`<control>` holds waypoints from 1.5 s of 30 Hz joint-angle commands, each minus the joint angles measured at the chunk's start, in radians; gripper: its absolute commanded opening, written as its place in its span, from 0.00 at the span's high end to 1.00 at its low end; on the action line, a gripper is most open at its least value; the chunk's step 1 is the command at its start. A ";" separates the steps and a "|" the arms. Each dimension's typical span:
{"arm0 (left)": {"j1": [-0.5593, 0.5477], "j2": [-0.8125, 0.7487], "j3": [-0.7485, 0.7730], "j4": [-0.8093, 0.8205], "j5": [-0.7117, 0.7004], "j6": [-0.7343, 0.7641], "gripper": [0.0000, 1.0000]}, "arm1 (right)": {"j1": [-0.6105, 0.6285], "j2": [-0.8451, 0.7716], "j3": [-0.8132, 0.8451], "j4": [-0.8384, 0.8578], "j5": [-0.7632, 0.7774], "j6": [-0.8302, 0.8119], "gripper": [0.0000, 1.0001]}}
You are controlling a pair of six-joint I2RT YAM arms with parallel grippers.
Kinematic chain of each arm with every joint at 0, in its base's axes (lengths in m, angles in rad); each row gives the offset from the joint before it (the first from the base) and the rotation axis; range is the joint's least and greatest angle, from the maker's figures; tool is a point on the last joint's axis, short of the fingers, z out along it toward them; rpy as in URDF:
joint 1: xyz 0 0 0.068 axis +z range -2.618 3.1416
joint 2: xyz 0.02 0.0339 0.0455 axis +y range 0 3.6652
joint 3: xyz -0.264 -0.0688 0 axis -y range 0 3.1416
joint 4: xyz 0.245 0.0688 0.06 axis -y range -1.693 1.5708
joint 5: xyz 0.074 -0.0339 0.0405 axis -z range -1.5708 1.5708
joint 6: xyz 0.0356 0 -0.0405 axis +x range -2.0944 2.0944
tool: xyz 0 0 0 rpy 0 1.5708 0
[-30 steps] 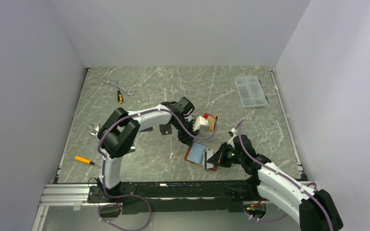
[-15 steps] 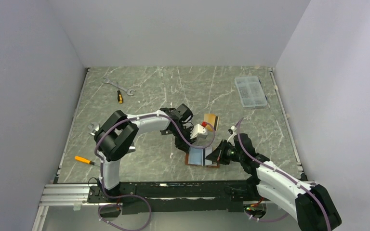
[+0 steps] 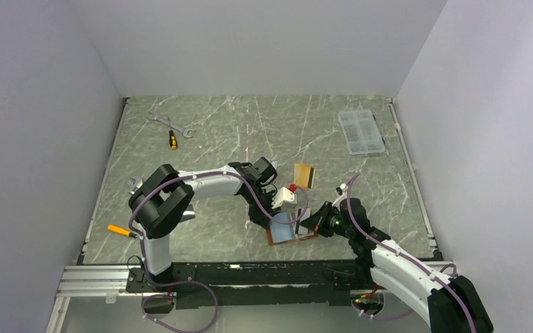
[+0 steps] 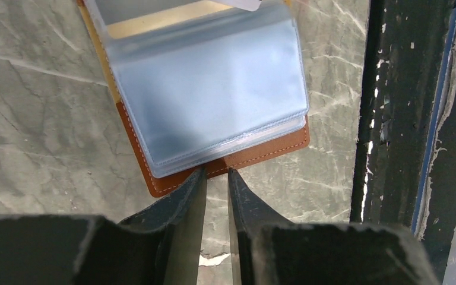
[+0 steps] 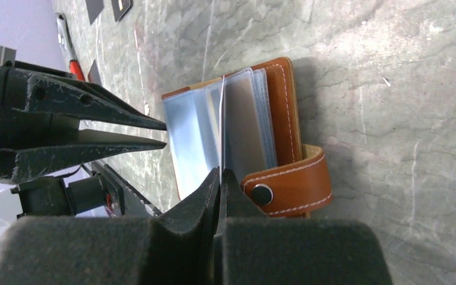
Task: Put the credit cards into the card holder
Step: Turn over the card slot in the card holder, then insert the credit card into the card holder.
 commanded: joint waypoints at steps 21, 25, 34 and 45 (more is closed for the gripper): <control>-0.161 -0.086 -0.098 0.039 -0.150 -0.034 0.74 | -0.002 -0.041 -0.103 0.208 -0.010 0.070 1.00; -0.170 -0.086 -0.121 0.062 -0.222 -0.048 0.75 | -0.003 0.016 -0.108 0.270 -0.031 0.071 1.00; -0.186 -0.080 -0.144 0.083 -0.249 -0.057 0.76 | 0.001 0.081 -0.109 0.304 -0.041 0.057 1.00; -0.187 -0.063 -0.125 0.073 -0.256 -0.057 0.82 | 0.001 0.013 -0.145 0.282 -0.009 0.031 1.00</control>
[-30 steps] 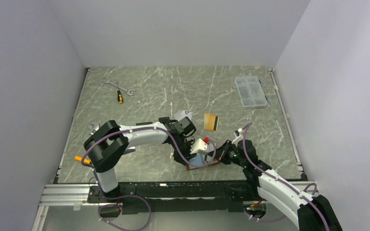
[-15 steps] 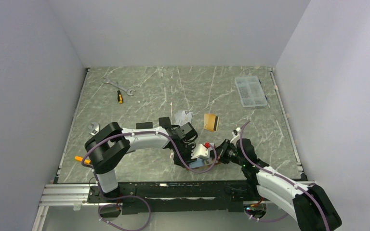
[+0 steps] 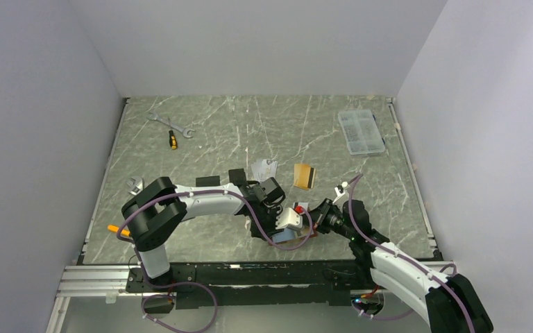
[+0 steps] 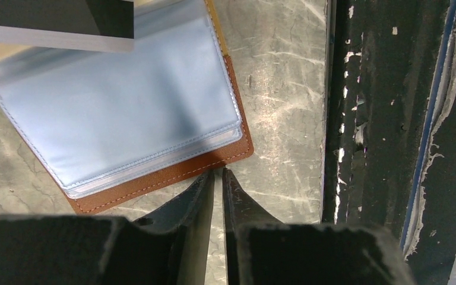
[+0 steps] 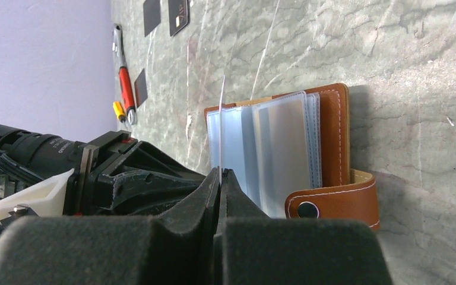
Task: Put the credit cards into the card holder
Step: Insert the credit card into the card holder.
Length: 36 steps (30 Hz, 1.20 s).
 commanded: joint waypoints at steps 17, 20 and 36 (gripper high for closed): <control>-0.009 0.043 -0.008 0.009 -0.091 0.014 0.89 | 0.004 0.067 -0.112 0.066 0.055 -0.078 1.00; -0.009 0.041 -0.010 0.009 -0.092 0.015 0.89 | 0.010 0.061 -0.110 0.049 0.073 -0.089 1.00; -0.009 0.043 -0.014 0.010 -0.101 0.017 0.91 | 0.106 0.116 -0.125 0.121 0.109 -0.037 1.00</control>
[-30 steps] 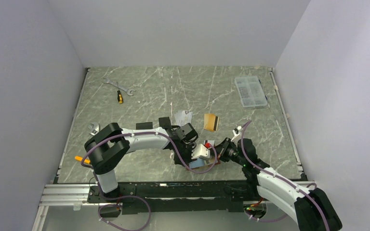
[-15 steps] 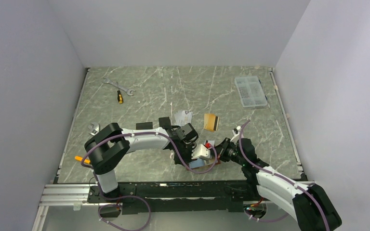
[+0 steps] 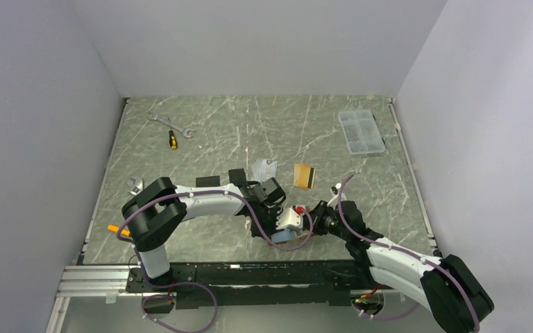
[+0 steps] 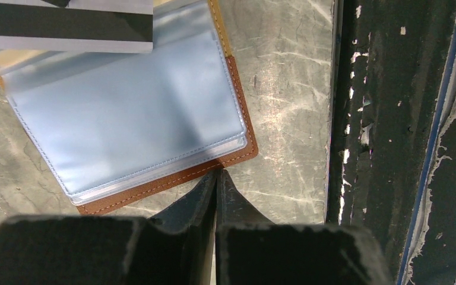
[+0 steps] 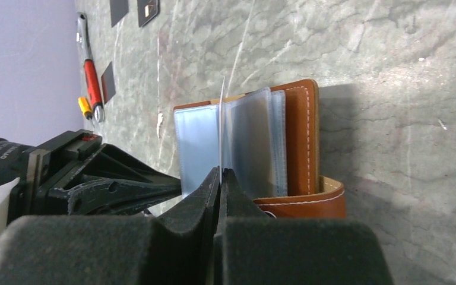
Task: Put the credit cards into the card holder
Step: Insert the credit card into the card holder.
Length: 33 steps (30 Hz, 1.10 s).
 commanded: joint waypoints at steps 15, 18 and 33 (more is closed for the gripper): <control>-0.007 0.040 -0.009 -0.004 -0.078 0.018 0.94 | 0.014 -0.009 -0.138 0.020 -0.020 0.021 1.00; -0.006 0.040 -0.011 -0.003 -0.086 0.021 0.94 | 0.014 0.002 -0.140 0.025 -0.016 0.022 1.00; 0.016 0.056 0.011 -0.010 -0.121 0.038 0.97 | 0.083 0.146 -0.127 0.053 -0.056 0.075 1.00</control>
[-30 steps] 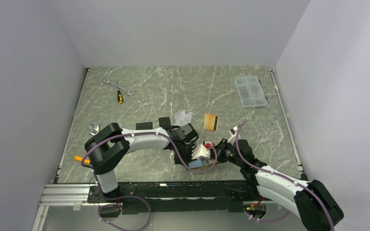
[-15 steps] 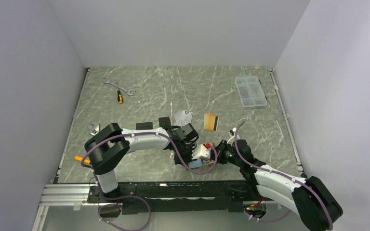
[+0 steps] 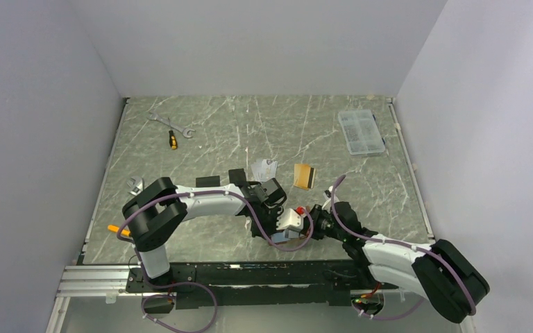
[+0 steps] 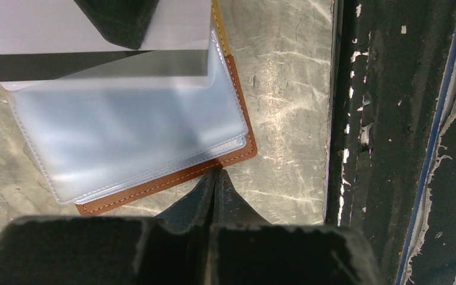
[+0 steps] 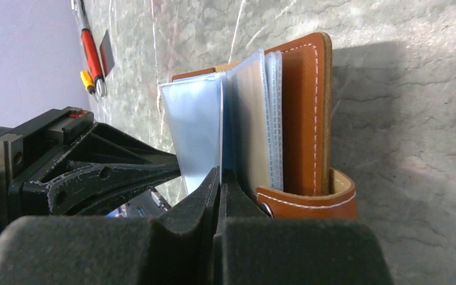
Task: Put the credit cards into the card holder
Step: Insert the credit card into the card holder.
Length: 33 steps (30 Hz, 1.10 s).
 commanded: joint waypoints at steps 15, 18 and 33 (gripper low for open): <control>0.078 0.113 0.078 -0.034 -0.157 0.035 0.99 | 0.075 -0.239 -0.124 -0.299 0.110 0.096 1.00; 0.078 0.106 0.077 -0.040 -0.151 0.038 0.98 | 0.082 -0.217 -0.121 -0.284 0.109 0.096 1.00; 0.035 0.088 0.052 -0.053 -0.142 0.048 1.00 | 0.124 -0.180 -0.112 -0.321 0.149 0.140 1.00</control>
